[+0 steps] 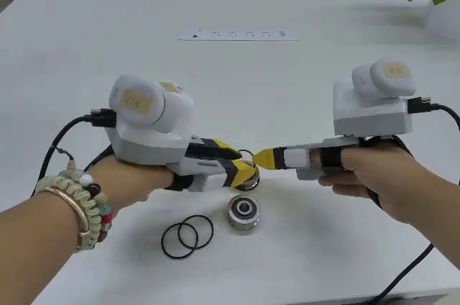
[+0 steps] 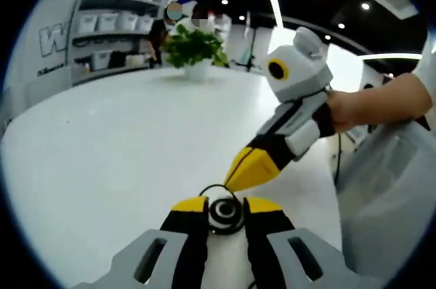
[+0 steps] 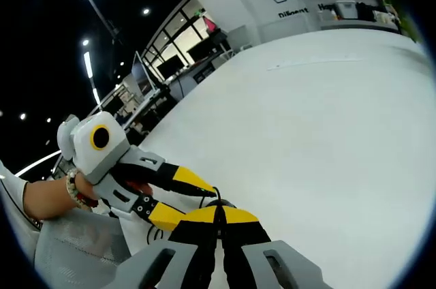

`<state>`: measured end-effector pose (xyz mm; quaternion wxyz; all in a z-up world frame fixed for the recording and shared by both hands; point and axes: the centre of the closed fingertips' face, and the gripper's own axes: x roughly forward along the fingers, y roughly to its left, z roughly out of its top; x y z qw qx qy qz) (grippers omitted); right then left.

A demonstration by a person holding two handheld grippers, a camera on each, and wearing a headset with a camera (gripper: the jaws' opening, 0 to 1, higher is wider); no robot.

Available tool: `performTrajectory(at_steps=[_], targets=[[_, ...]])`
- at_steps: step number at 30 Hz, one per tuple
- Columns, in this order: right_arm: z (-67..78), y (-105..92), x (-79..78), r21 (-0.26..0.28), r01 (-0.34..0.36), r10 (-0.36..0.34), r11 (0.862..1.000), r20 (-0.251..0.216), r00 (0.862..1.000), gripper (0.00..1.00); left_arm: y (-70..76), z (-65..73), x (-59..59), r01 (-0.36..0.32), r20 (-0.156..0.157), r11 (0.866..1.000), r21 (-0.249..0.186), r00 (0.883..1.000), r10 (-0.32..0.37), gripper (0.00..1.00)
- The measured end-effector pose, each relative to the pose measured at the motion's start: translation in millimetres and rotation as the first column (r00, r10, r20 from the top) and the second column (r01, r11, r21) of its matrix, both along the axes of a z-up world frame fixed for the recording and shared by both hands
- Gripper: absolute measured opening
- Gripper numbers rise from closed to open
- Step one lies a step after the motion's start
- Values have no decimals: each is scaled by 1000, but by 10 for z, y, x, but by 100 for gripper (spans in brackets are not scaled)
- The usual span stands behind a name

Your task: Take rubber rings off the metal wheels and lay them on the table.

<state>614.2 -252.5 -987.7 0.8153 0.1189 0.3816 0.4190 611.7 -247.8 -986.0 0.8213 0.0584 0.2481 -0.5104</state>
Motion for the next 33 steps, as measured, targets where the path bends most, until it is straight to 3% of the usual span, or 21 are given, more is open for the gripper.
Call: performTrajectory(at_steps=[5,8,12,16,25,29,33], targets=[[42,-23,36,15,20,-20,1000,2,1000,0,6,39,-62,25,21,999,21,999,-26,26],[82,-29,55,23,27,-27,999,11,1000,0,7,81,-76,45,61,997,56,997,-49,30],[135,-28,68,38,35,-36,999,17,999,0,-20,211,-102,77,104,995,67,991,-84,33],[199,-28,69,45,38,-39,998,33,999,0,-8,275,-143,130,156,982,140,976,-151,36],[357,24,50,86,36,-41,996,56,998,0,73,573,-224,147,189,977,153,966,-175,42],[405,71,28,96,22,-28,995,65,997,0,193,718,-288,147,221,972,182,957,-186,44],[449,122,-5,99,2,-10,995,77,997,0,342,841,-376,131,230,975,181,958,-171,48]])
